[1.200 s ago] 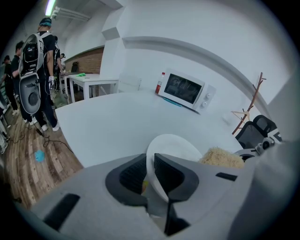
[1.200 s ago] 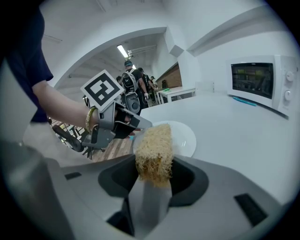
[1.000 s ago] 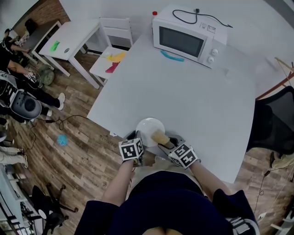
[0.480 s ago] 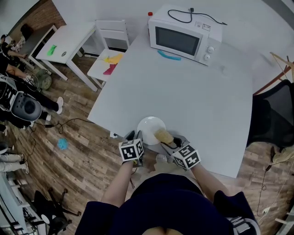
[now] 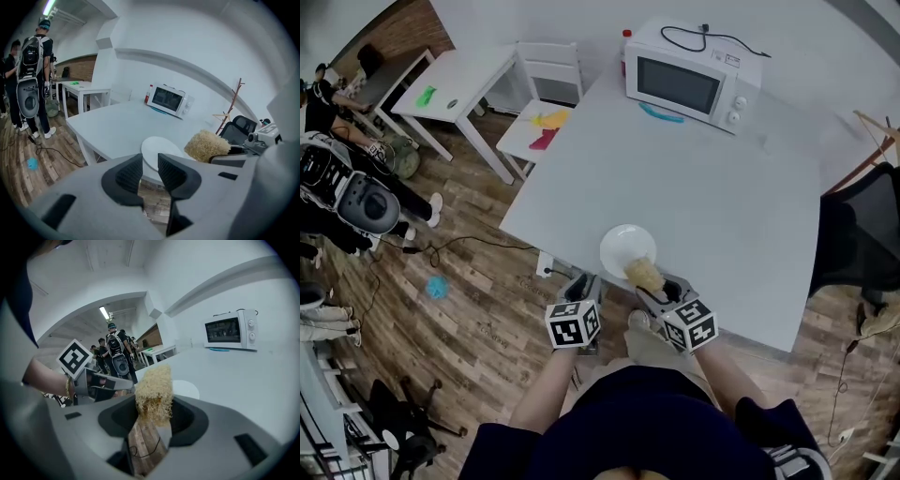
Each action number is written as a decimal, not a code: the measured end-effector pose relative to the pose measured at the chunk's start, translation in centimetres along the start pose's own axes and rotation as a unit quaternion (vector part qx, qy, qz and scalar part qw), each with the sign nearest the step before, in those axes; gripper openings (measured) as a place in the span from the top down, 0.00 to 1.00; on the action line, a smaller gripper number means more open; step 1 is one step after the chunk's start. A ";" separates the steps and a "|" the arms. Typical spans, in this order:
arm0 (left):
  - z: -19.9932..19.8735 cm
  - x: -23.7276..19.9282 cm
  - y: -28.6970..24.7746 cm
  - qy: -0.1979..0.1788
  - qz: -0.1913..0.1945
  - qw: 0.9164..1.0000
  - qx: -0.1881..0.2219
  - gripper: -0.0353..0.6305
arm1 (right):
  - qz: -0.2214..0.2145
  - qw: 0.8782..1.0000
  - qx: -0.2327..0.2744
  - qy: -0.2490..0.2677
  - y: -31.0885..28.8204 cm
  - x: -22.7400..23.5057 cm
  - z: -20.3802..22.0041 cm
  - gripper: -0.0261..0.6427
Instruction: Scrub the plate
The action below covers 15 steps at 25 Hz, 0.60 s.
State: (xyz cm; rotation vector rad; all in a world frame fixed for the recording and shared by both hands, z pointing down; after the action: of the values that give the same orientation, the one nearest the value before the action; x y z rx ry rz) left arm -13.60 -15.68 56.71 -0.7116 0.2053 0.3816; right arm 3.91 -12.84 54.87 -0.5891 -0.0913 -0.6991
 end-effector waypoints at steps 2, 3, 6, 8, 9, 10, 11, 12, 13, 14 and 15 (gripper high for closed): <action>0.3 0.3 1.9 0.000 0.002 1.000 0.014 0.85 | 0.001 1.000 0.006 0.000 0.5 -1.4 0.0 0.69; 0.4 0.5 2.8 0.000 0.004 1.000 0.020 0.86 | 0.000 1.000 0.009 0.002 0.8 -2.1 0.1 0.69; 1.1 1.3 5.1 0.000 0.015 0.999 0.035 0.88 | -0.002 1.000 0.021 0.006 1.9 -4.1 0.3 0.69; 1.4 1.7 6.6 0.002 0.021 0.999 0.043 0.89 | -0.001 1.000 0.029 0.006 2.6 -5.5 0.3 0.69; 1.6 1.9 7.2 0.003 0.023 0.999 0.047 0.90 | -0.001 0.999 0.033 0.006 3.0 -6.1 0.4 0.69; 1.7 2.0 7.8 0.004 0.024 0.998 0.050 0.91 | 0.000 0.999 0.037 0.007 3.3 -6.8 0.4 0.69; 1.9 2.2 8.4 0.004 0.026 0.998 0.052 0.91 | 0.000 0.999 0.041 0.008 3.7 -7.4 0.4 0.69; 2.2 2.4 9.0 0.003 0.028 0.998 0.054 0.92 | 0.000 0.999 0.046 0.008 4.2 -8.0 0.5 0.69; 2.5 2.6 9.5 0.002 0.030 0.998 0.055 0.92 | 0.000 0.999 0.051 0.008 4.6 -8.5 0.5 0.69; 2.9 2.8 10.1 0.001 0.032 0.998 0.055 0.92 | 0.000 0.998 0.056 0.007 5.1 -9.1 0.6 0.69; 3.3 2.9 10.7 0.000 0.034 0.998 0.054 0.92 | 0.000 0.998 0.061 0.006 5.6 -9.7 0.7 0.69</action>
State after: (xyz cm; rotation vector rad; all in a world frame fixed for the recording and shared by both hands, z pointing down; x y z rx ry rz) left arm -15.11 -5.28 51.83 -0.5986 0.2494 0.4325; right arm 0.05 -3.43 50.18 -0.4690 -0.1222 -0.6913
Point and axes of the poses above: the fingertips, and each gripper's own axes: y backward along the fingers, x to its right, z out of its underside, the point moved 5 cm from there along y, backward along the fingers
